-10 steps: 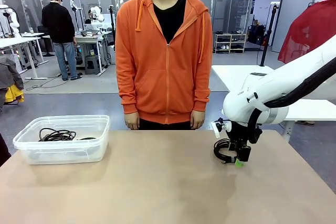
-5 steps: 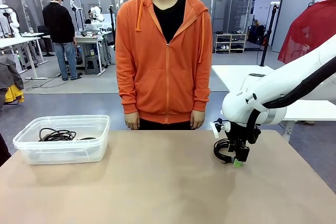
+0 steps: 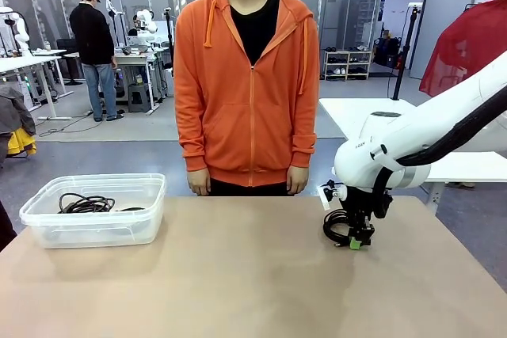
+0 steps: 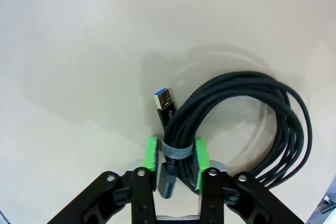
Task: Organize and store the cables.
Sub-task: Place the USB Extension Cable into the Organizing box.
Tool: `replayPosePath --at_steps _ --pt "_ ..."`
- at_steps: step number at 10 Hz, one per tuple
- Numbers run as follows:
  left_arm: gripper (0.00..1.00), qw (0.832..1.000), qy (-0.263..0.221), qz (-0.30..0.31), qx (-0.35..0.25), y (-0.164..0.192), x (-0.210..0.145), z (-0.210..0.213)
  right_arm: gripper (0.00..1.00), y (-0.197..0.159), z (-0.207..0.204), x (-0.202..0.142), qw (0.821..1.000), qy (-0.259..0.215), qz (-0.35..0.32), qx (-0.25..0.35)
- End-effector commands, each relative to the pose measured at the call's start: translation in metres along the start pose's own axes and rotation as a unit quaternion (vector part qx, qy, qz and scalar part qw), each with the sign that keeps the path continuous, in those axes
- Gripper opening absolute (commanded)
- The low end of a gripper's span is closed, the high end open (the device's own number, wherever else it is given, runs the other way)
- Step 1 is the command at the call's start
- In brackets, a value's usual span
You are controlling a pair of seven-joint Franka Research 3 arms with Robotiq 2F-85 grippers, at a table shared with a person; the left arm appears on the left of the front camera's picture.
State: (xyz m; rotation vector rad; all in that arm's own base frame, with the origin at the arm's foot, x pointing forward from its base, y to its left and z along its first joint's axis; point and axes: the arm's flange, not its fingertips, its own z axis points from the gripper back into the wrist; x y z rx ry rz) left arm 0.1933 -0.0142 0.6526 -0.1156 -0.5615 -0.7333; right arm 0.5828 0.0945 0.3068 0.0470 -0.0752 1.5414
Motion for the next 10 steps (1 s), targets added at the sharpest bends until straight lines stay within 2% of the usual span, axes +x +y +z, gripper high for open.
replayPosePath --at_steps 1,4,5,6,8,10 --pt "1.0 1.0 0.004 -0.003 0.004 -0.001 -0.001 0.002 0.0 -0.007 0.001 0.004 1.0 0.01 -0.008 0.007" --pt "1.0 1.0 0.004 -0.003 0.004 -0.001 -0.001 0.002 0.0 -0.003 0.023 0.003 1.0 -0.003 -0.004 0.025" --pt "1.0 1.0 0.004 -0.003 0.004 -0.001 -0.001 0.002 0.0 0.0 0.046 0.004 0.999 0.002 -0.01 0.045" --pt "1.0 1.0 0.004 -0.003 0.004 -0.001 -0.001 0.002 0.12 0.008 0.078 0.007 0.998 0.003 -0.011 0.067" --pt "1.0 1.0 0.004 -0.003 0.004 -0.001 -0.001 0.002 0.12 0.023 0.127 0.015 0.996 0.003 -0.026 0.084" --pt "1.0 1.0 0.004 -0.003 0.004 -0.001 -0.001 0.002 0.12 0.035 0.148 0.026 0.996 -0.004 -0.023 0.092"
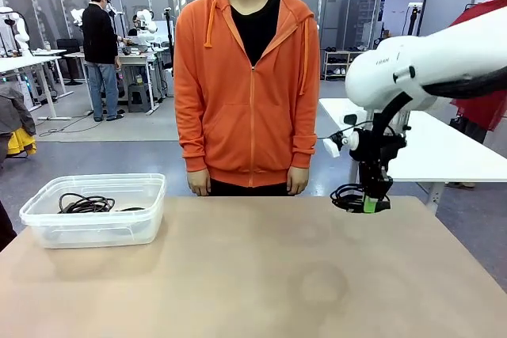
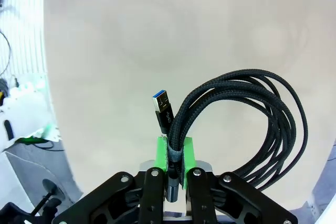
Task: Organize and store the cables.
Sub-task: Place the USB Extension Cable into the Organizing box.
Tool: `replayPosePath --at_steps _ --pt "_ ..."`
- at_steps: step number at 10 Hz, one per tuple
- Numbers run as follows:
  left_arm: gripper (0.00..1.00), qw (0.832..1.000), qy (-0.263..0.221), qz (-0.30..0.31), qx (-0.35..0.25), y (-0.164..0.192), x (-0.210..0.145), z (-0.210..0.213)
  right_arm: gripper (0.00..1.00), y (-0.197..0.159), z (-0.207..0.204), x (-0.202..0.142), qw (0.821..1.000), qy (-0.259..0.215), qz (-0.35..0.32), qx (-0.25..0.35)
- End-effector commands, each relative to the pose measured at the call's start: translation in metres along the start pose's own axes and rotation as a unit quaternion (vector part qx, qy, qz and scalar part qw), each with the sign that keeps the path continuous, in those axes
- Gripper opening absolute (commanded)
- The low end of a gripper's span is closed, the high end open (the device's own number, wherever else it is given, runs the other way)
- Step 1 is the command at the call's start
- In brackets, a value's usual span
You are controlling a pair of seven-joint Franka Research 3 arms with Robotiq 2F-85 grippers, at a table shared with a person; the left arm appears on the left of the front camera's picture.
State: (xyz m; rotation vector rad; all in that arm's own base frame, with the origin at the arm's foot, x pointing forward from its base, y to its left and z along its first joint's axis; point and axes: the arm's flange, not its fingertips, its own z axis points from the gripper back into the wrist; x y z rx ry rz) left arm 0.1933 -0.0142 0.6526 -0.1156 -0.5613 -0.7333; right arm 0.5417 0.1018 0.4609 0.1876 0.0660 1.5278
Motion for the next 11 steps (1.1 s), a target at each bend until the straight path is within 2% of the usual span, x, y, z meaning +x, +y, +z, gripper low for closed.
replayPosePath --at_steps 1,5,9,11 --pt "1.0 1.0 0.004 -0.003 0.004 -0.001 -0.001 0.002 0.12 0.001 -0.004 0.018 1.0 0.0 0.0 -0.001" --pt "1.0 1.0 0.004 -0.003 0.004 -0.001 -0.001 0.002 0.12 0.013 -0.013 0.106 1.0 -0.008 0.014 0.018" --pt "1.0 1.0 0.004 -0.003 0.004 -0.001 -0.001 0.002 0.12 -0.001 -0.065 0.202 0.999 0.009 0.032 0.042" --pt "1.0 1.0 0.004 -0.003 0.004 -0.001 -0.001 0.002 0.12 -0.003 -0.087 0.233 0.998 0.003 0.031 0.048"
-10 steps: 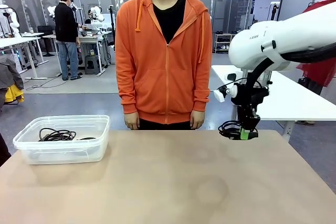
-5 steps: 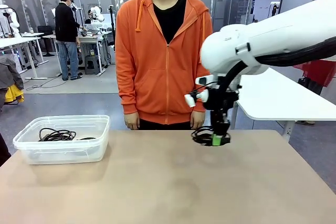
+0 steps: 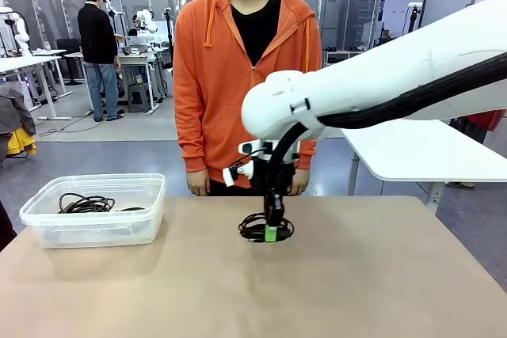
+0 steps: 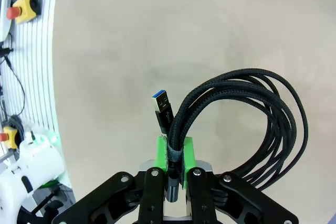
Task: Organize and store the cables.
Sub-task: Place the USB Extension Cable into the Organizing box.
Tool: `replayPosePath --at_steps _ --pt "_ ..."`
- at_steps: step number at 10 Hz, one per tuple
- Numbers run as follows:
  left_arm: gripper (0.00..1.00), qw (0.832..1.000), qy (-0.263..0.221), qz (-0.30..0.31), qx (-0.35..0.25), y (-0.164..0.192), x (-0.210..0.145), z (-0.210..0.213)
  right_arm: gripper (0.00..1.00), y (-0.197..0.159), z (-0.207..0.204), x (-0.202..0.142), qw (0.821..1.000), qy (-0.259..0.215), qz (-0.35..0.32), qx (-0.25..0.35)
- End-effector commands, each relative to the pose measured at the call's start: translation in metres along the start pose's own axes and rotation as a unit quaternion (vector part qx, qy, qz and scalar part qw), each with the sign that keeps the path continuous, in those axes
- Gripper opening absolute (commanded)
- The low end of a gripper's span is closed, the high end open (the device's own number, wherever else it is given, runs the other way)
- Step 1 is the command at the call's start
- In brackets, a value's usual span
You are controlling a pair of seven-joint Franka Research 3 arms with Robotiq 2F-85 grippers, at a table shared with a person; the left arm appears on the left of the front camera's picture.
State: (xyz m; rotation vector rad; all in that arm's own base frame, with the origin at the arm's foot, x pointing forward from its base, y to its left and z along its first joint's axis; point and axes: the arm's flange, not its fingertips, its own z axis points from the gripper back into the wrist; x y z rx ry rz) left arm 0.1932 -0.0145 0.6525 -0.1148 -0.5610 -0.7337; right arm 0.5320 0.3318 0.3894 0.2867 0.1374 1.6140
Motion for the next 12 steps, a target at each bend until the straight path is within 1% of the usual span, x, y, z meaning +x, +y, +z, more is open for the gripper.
replayPosePath --at_steps 1,5,7,10,11,12 --pt "1.0 1.0 0.004 -0.002 0.003 -0.001 -0.001 0.002 0.12 -0.011 -0.006 0.014 1.0 0.005 -0.014 -0.006" --pt "1.0 1.0 0.004 -0.002 0.003 -0.001 -0.001 0.002 0.12 -0.022 -0.038 0.015 0.999 0.005 -0.015 0.027" --pt "1.0 1.0 0.004 -0.002 0.003 -0.001 -0.001 0.002 0.12 -0.022 -0.056 0.011 0.999 0.01 -0.022 0.023" --pt "1.0 1.0 0.004 -0.002 0.003 -0.001 -0.001 0.002 0.12 -0.023 -0.069 0.005 0.999 -0.004 -0.016 0.051" --pt "1.0 1.0 0.004 -0.002 0.003 -0.001 -0.001 0.002 0.12 -0.022 -0.069 0.004 0.999 -0.005 -0.017 0.051" --pt "1.0 1.0 0.004 -0.002 0.003 -0.001 -0.001 0.002 0.32 -0.02 -0.068 0.003 0.999 -0.008 -0.012 0.048"
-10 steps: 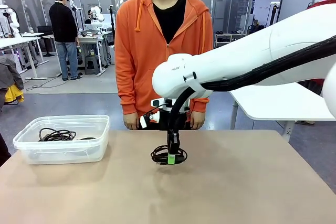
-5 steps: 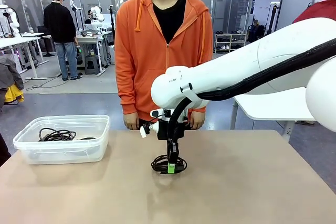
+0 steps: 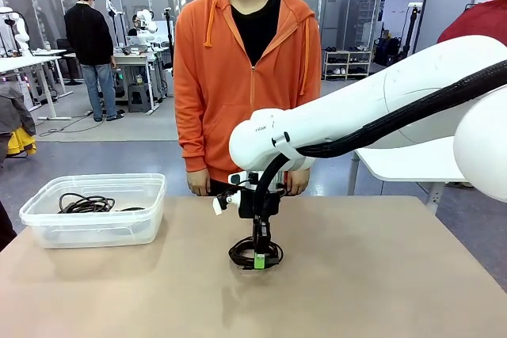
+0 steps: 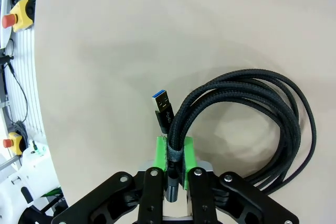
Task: Organize and store the cables.
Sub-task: Place the USB Extension Cable into the Organizing box.
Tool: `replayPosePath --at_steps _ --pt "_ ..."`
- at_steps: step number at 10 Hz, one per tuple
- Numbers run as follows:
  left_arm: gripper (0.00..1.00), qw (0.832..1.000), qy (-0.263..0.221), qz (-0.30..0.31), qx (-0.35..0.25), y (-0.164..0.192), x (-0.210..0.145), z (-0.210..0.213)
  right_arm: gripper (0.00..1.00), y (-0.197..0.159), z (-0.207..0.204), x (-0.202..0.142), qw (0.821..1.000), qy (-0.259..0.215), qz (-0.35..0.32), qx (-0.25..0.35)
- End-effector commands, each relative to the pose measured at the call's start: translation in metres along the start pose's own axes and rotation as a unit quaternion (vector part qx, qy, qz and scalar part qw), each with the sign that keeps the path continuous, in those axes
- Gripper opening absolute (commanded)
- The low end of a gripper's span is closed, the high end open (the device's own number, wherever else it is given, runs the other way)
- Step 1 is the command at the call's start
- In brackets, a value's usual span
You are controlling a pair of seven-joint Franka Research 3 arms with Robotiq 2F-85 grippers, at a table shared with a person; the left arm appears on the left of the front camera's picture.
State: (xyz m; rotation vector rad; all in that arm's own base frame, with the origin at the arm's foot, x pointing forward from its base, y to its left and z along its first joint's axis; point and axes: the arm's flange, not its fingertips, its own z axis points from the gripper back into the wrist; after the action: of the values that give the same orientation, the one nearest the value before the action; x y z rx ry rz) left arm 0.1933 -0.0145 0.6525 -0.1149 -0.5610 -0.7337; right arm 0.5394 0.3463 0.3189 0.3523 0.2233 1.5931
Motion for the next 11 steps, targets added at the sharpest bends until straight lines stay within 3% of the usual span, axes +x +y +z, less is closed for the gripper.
replayPosePath --at_steps 1,3,5,6,8,9,11 --pt "1.0 1.0 0.004 -0.002 0.003 -0.001 -0.001 0.002 0.55 0.009 -0.002 -0.005 1.0 -0.012 -0.002 -0.002" --pt "1.0 1.0 0.004 -0.002 0.003 -0.001 -0.001 0.002 1.0 0.012 0.0 -0.008 1.0 -0.012 -0.006 -0.005" --pt "1.0 1.0 0.004 -0.002 0.003 -0.001 -0.001 0.002 1.0 0.015 0.006 -0.016 1.0 -0.018 -0.01 -0.01" --pt "1.0 1.0 0.004 -0.002 0.003 -0.001 -0.001 0.002 0.95 0.015 0.011 -0.021 1.0 -0.027 -0.011 -0.011" --pt "1.0 1.0 0.0 0.0 0.0 0.0 0.0 0.0 1.0 0.018 0.025 -0.027 0.999 -0.038 -0.014 -0.02" --pt "1.0 0.999 0.027 -0.013 0.013 -0.008 0.004 0.003 1.0 0.027 0.039 -0.033 0.998 -0.049 -0.016 -0.035" --pt "1.0 0.999 0.031 -0.02 0.007 -0.006 0.017 0.002 1.0 0.052 0.071 -0.049 0.994 -0.068 -0.028 -0.082"
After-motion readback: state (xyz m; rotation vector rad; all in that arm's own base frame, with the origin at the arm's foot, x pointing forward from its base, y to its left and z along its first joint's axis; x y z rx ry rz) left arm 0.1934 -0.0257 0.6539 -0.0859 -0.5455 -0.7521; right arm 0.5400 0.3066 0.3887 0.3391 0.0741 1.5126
